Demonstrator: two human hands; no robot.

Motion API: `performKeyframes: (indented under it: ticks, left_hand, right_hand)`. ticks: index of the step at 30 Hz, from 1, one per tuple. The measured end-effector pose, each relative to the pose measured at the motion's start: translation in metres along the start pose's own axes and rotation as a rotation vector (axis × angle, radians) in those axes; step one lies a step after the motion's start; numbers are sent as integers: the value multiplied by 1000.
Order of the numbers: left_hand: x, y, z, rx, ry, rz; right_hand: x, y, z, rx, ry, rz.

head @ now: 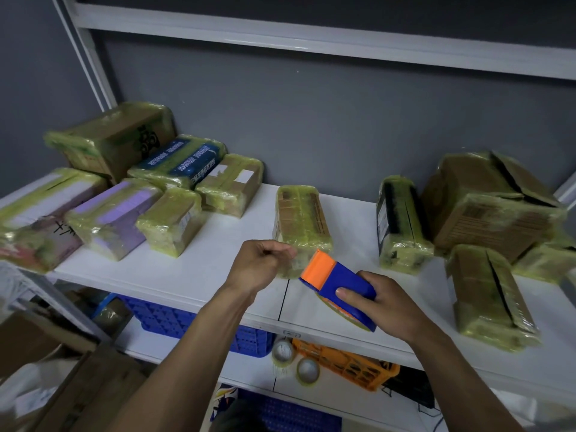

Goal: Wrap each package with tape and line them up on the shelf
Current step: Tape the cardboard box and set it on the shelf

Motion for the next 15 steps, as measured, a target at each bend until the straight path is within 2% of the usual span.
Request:
performKeyframes:
  ticks: [10,15]
  left_hand:
    - [-6,-25,11,105,59,15]
    - [-10,-46,22,226,53,-52]
  right_hand:
    - [-19,5,2,-39,-33,-205]
    - [-20,-9,4,2,-13,-250]
Point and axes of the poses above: each hand's wrist, its own z-axis towards the middle knuckle, its own y-axis out of the palm, x = y × z, the point moved 5 cm from there along z, towards the middle knuckle, and after that the axes turned 15 degrees about x, right-handed, at the moved point
